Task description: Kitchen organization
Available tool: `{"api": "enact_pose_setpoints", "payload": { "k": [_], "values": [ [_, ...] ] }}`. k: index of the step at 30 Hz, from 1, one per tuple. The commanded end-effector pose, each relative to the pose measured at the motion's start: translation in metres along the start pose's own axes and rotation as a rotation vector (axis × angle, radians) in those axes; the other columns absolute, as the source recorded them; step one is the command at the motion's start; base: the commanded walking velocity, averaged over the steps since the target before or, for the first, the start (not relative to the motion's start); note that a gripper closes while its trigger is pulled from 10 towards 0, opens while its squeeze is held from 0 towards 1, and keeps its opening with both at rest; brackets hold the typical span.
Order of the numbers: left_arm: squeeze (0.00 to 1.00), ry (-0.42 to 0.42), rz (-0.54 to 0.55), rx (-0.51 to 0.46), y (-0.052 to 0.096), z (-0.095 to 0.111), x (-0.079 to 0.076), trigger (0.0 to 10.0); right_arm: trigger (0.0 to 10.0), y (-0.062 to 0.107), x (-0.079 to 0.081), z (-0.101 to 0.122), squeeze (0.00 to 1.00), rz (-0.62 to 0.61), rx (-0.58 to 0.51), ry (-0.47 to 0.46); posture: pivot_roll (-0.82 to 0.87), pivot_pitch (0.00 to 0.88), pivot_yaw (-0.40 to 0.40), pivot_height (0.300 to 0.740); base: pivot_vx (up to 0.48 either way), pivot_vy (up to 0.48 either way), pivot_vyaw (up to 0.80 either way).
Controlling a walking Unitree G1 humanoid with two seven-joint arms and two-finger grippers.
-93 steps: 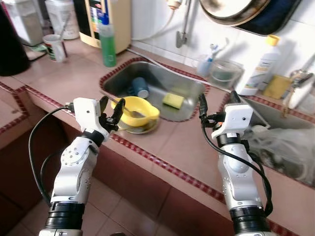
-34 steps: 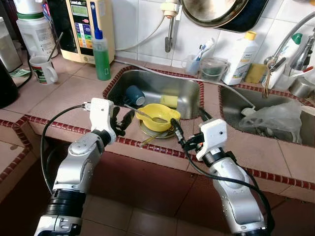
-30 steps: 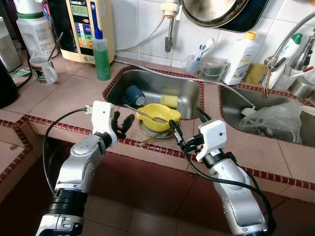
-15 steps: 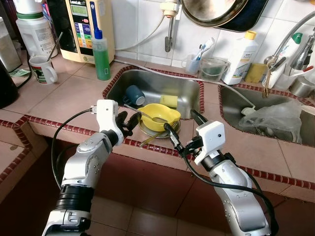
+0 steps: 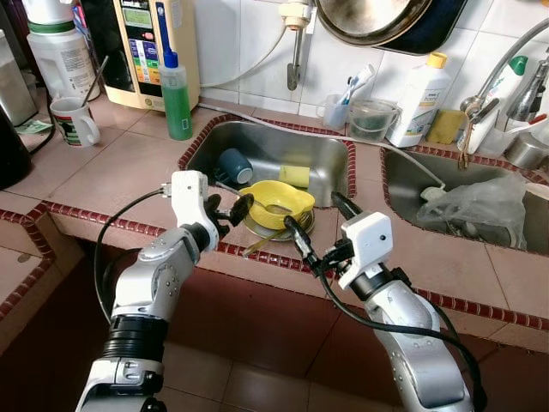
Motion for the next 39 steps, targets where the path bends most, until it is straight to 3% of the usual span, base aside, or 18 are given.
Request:
{"api": "enact_pose_setpoints", "payload": {
  "k": [1,18,38,39],
  "values": [
    [0.00,-0.008,-0.003,-0.004,-0.005,0.005,-0.007,10.0,10.0,0.000,-0.002,0.004,0.00,0.002,-0.009,0.000,0.05,0.000,-0.041,0.740,0.000,0.000,0.00],
    [0.00,0.037,-0.010,-0.036,-0.018,0.013,-0.018,10.0,10.0,0.002,0.002,0.007,0.00,0.018,-0.014,-0.016,0.03,0.000,-0.034,0.740,0.000,0.000,0.00],
    [0.00,0.081,-0.017,-0.063,-0.027,0.023,-0.021,9.8,10.0,0.011,0.000,-0.004,0.00,-0.048,0.072,-0.027,0.02,0.000,-0.024,0.740,0.000,0.000,0.00],
    [0.00,0.087,-0.017,-0.065,-0.028,0.023,-0.021,2.0,10.0,0.011,0.000,-0.004,0.00,-0.049,0.074,-0.027,0.02,0.000,-0.026,0.740,0.000,0.000,0.00]
  ]
}}
Point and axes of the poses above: a point about 5 cm out from each wrist's last joint towards the gripper, its own y axis pointing back from the gripper into the wrist, its own z axis along the axis of the wrist's last joint, x = y × z, the point moved 1 cm from there along -y, pointing out of the wrist towards the gripper, and after that the axes turned 11 degrees about y, right-handed, at the moved point
